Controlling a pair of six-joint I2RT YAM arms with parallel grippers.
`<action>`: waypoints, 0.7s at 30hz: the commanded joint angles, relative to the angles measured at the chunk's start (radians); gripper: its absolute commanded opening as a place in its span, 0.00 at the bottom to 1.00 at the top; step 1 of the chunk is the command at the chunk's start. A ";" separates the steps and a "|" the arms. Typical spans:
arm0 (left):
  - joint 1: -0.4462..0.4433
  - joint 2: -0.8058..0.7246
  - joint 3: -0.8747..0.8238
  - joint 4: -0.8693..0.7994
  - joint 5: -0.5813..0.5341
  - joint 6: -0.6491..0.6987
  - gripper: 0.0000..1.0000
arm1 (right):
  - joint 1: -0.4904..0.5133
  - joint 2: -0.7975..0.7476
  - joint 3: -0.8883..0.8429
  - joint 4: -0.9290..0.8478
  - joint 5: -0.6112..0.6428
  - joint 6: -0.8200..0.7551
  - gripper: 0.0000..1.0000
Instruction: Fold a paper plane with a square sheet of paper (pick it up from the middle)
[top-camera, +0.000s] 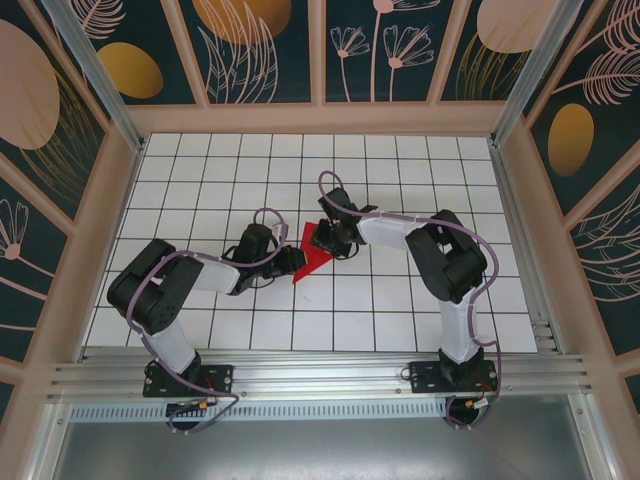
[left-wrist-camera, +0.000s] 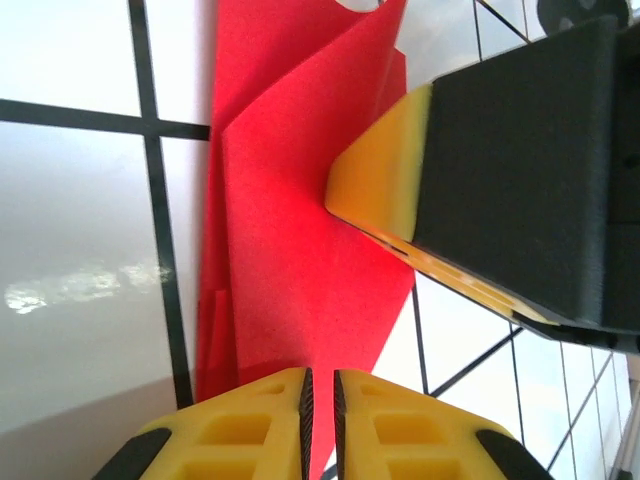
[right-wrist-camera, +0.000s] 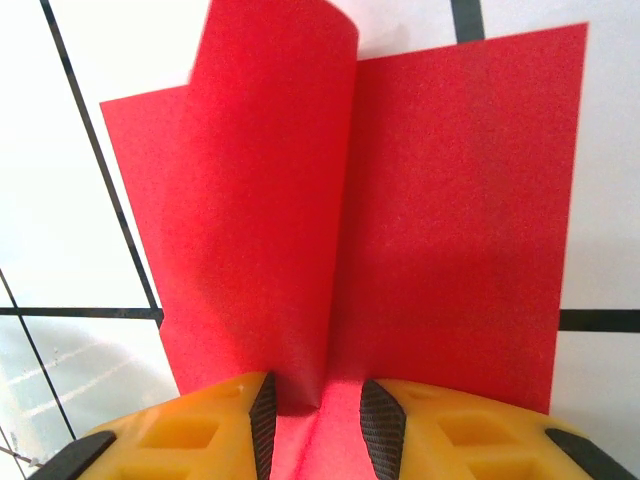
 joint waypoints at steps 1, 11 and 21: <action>0.003 0.014 0.019 -0.057 -0.046 0.026 0.16 | -0.005 0.161 -0.076 -0.128 0.110 0.008 0.36; 0.003 0.029 0.031 -0.067 -0.053 0.032 0.16 | -0.003 0.160 -0.074 -0.128 0.110 0.006 0.36; 0.003 0.037 0.031 -0.090 -0.072 0.035 0.13 | -0.003 0.164 -0.073 -0.130 0.114 0.000 0.36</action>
